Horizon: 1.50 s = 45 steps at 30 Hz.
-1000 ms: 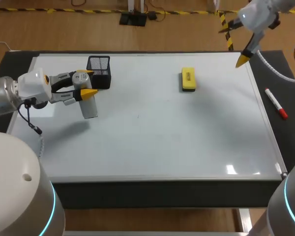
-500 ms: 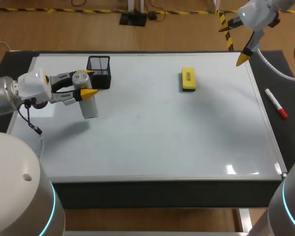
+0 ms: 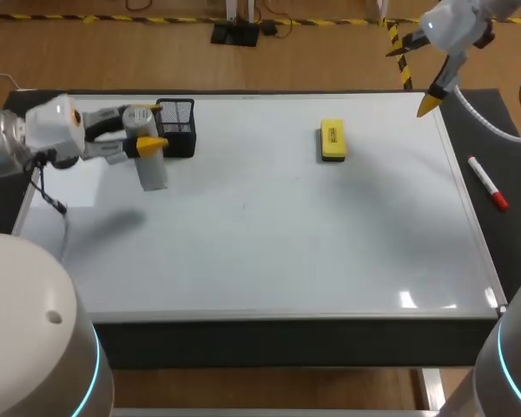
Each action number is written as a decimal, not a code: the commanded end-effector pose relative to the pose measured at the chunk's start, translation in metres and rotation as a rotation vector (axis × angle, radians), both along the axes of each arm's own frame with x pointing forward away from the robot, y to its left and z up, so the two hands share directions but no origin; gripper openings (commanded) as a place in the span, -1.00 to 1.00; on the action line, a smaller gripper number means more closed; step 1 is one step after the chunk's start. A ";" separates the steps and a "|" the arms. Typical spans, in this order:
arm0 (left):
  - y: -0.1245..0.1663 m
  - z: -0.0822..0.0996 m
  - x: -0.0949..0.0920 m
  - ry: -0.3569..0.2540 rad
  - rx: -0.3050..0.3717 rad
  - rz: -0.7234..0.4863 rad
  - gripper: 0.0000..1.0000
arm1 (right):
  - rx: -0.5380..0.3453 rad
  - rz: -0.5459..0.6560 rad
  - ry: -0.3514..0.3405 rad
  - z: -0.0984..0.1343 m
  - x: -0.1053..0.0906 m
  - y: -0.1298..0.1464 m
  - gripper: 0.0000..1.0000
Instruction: Pick up the inspection probe, press it on each red-marked spot on the whiteboard one by one, put down the probe, pick up the eraser, and wipe off all the red marks.
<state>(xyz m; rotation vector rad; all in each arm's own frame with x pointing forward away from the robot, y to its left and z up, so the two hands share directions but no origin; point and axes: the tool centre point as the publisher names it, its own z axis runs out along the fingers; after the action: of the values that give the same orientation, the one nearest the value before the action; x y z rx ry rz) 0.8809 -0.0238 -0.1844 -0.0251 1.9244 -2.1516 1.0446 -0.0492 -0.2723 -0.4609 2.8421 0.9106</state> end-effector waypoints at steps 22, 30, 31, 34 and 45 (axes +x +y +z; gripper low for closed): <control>-0.009 0.044 0.115 0.017 -0.047 -0.243 -1.00 | -0.005 0.002 0.001 0.001 0.001 0.000 1.00; -0.007 0.040 0.139 0.006 -0.061 -0.304 -1.00 | -0.005 0.002 0.001 0.001 0.001 0.000 1.00; -0.007 0.039 0.141 0.007 -0.060 -0.308 -1.00 | -0.005 0.002 0.001 0.001 0.001 0.000 1.00; -0.007 0.037 0.148 0.011 -0.049 -0.323 -1.00 | -0.005 0.002 0.001 0.001 0.001 0.000 1.00; -0.011 0.026 0.165 0.032 -0.042 -0.366 -1.00 | -0.005 0.002 0.001 0.001 0.001 0.000 1.00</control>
<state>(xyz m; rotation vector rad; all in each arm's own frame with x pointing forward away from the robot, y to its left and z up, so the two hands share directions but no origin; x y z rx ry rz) 1.0388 -0.0343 -0.1552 0.1134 1.9733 -2.3598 1.0445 -0.0487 -0.2722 -0.4604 2.8417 0.9094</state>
